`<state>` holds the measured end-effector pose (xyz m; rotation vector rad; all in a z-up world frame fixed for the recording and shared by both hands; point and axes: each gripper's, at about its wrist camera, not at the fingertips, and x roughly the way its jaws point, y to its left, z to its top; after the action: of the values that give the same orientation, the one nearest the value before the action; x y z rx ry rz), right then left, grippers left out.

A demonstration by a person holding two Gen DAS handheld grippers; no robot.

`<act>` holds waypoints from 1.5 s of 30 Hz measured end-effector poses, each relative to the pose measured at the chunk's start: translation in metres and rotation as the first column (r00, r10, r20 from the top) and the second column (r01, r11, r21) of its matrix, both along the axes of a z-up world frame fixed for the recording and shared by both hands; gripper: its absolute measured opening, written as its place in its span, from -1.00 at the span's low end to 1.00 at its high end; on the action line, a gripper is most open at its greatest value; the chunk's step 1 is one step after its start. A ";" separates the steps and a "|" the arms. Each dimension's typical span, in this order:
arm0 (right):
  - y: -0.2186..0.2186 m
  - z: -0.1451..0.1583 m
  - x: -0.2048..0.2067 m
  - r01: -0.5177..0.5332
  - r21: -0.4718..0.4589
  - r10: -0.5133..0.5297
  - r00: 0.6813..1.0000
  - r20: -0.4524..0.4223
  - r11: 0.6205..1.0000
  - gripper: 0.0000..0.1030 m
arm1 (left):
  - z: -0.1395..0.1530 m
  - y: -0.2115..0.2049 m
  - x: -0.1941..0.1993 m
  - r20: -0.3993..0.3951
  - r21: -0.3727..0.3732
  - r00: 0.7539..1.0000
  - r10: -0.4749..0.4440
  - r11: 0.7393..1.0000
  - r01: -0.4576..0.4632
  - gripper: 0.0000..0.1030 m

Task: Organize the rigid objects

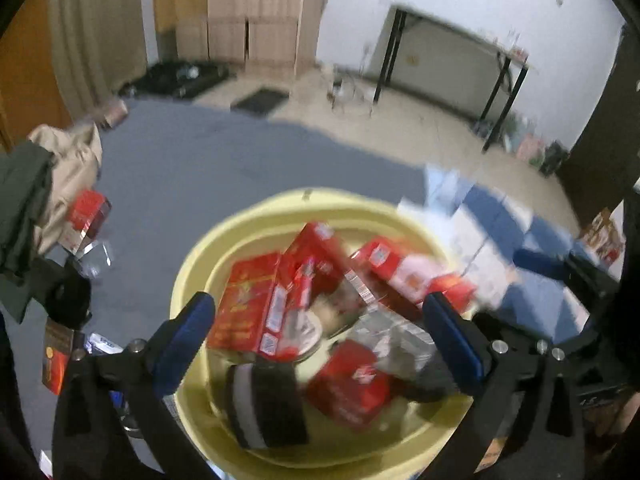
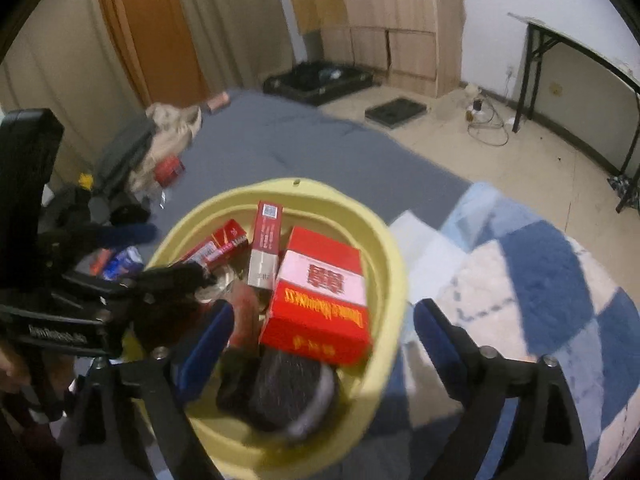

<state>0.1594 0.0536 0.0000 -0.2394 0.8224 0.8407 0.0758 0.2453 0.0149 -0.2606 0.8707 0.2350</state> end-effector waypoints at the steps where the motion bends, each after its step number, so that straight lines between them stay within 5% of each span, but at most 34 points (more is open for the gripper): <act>1: -0.012 0.006 -0.006 0.015 0.011 -0.015 0.999 0.032 1.000 0.99 | 0.008 -0.006 -0.006 0.018 -0.004 1.000 0.015 1.000 -0.015 1.00; 5: -0.052 0.017 -0.031 0.001 0.048 -0.007 0.993 0.121 0.999 0.99 | 0.017 -0.027 -0.032 0.075 0.002 0.994 0.075 0.997 -0.076 1.00; 8: -0.085 0.010 -0.052 -0.038 0.038 0.030 0.979 0.201 0.999 0.99 | -0.003 -0.055 -0.061 0.192 0.016 0.977 0.093 0.995 -0.098 1.00; 11: -0.104 -0.023 -0.071 -0.062 -0.045 0.072 0.961 0.267 0.997 0.99 | -0.028 -0.090 -0.083 0.175 0.019 0.978 0.111 0.993 -0.116 1.00; 14: -0.123 -0.070 -0.080 -0.057 -0.119 0.081 0.973 0.215 0.991 0.99 | -0.041 -0.115 -0.095 0.152 0.106 0.982 0.115 0.986 -0.132 1.00; 17: -0.124 -0.105 -0.083 -0.060 -0.160 0.088 0.981 0.172 0.985 0.99 | -0.065 -0.123 -0.104 0.106 0.071 0.983 0.152 0.985 -0.160 1.00; 21: -0.106 -0.094 -0.084 -0.089 -0.150 0.118 0.973 0.200 0.985 0.99 | -0.091 -0.134 -0.094 0.002 0.172 0.994 0.110 0.979 -0.109 1.00; 24: -0.097 -0.090 -0.086 -0.119 -0.129 0.145 0.965 0.220 0.984 0.99 | -0.094 -0.133 -0.088 0.011 0.244 0.993 0.120 0.963 -0.119 1.00; 32: -0.080 -0.112 -0.072 -0.133 -0.163 0.157 0.976 0.149 0.978 1.00 | -0.093 -0.150 -0.094 0.022 0.231 0.991 0.130 0.964 -0.131 1.00; 36: -0.080 -0.111 -0.067 -0.133 -0.163 0.158 0.976 0.151 0.978 1.00 | -0.107 -0.149 -0.104 -0.013 0.145 0.980 0.199 0.970 -0.195 1.00; 41: -0.080 -0.111 -0.067 -0.135 -0.158 0.159 0.976 0.146 0.978 1.00 | -0.110 -0.149 -0.094 0.001 0.200 0.985 0.175 0.965 -0.171 1.00; 45: -0.080 -0.111 -0.065 -0.138 -0.154 0.160 0.977 0.142 0.978 1.00 | -0.128 -0.122 -0.099 -0.044 0.091 0.968 0.246 0.966 -0.241 1.00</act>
<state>0.0945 -0.0266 -0.1107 -0.4924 0.7262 0.8933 -0.0229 0.1237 -0.1130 -0.2825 0.8806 0.5093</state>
